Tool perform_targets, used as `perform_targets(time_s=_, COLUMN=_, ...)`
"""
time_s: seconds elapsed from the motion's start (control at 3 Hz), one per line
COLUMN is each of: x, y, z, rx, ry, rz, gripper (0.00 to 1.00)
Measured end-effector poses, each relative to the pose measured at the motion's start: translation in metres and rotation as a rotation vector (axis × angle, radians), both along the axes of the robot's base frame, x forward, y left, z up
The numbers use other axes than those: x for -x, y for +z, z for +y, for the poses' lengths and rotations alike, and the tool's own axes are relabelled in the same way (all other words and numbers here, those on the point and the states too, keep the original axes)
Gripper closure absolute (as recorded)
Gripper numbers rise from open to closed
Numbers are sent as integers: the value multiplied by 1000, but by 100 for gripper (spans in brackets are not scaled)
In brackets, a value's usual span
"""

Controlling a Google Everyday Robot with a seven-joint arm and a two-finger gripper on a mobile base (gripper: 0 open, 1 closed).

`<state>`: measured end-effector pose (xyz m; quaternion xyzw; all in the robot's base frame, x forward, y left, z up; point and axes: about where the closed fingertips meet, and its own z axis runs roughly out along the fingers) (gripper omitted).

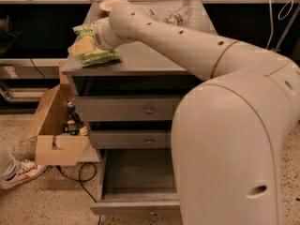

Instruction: Place green jalapeno chip bag into bottom drawer

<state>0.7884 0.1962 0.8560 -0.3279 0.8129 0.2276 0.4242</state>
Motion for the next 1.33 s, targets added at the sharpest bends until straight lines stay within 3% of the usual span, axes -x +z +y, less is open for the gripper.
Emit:
perform_targets(time_s=0.33, x=-11, y=-14, z=-7, rx=16, ry=-46, rz=-4, gripper=27)
perform_targets(time_s=0.67, x=-18, y=-17, z=-30, rx=13, ry=-115, rz=-23, gripper=49)
perform_targets(time_s=1.0, x=-30, y=-5, z=-61, rx=-87, ry=-174, rz=-54, gripper=73)
perform_targets(time_s=1.33, x=-34, y=21, z=-120, rx=-251, ry=-182, rz=-95, gripper=100)
